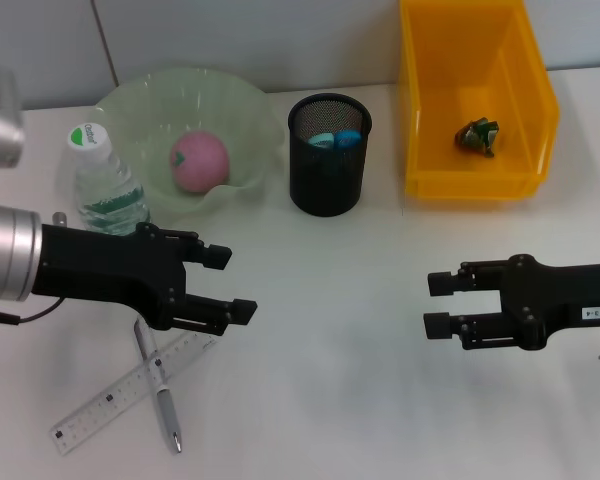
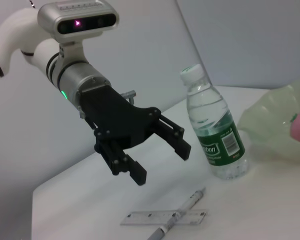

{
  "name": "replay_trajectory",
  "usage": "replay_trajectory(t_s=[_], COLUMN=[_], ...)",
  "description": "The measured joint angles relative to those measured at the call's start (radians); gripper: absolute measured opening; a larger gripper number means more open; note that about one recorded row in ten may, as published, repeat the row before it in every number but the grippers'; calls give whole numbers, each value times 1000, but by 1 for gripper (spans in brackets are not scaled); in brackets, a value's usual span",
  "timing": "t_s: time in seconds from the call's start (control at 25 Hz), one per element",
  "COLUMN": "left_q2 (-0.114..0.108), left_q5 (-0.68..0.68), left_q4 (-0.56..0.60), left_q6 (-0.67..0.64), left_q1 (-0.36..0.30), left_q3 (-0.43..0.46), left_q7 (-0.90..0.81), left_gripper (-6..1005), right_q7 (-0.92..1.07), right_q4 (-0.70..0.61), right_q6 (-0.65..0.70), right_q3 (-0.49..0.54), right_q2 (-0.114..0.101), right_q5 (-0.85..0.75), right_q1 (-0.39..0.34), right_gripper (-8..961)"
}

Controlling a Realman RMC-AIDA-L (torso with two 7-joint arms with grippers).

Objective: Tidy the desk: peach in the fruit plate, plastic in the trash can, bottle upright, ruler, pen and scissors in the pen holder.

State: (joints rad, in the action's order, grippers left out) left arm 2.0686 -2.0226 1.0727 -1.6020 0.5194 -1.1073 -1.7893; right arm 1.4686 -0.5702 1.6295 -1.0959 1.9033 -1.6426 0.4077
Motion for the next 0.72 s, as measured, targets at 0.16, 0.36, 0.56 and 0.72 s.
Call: replay_trajectory(t_s=[0.16, 0.36, 0.56, 0.72], left_q2=[-1, 1, 4, 6], left_q5=[-132, -272, -376, -408], left_q4=[70, 185, 236, 224], left_q6=[-13, -19, -19, -19], left_q1=[52, 88, 137, 165], left_q3=[-23, -148, -264, -305], left_q7=[-120, -288, -446, -510], left_gripper=[774, 773, 773, 773], right_q7=[2, 6, 7, 7], right_q4=[-14, -22, -25, -26], right_q6=[0, 5, 2, 0], right_q3=[5, 15, 16, 16], right_q2=[1, -1, -4, -4], right_q5=[-2, -2, -2, -2], right_q1=[0, 3, 5, 3], right_gripper=[685, 684, 684, 684])
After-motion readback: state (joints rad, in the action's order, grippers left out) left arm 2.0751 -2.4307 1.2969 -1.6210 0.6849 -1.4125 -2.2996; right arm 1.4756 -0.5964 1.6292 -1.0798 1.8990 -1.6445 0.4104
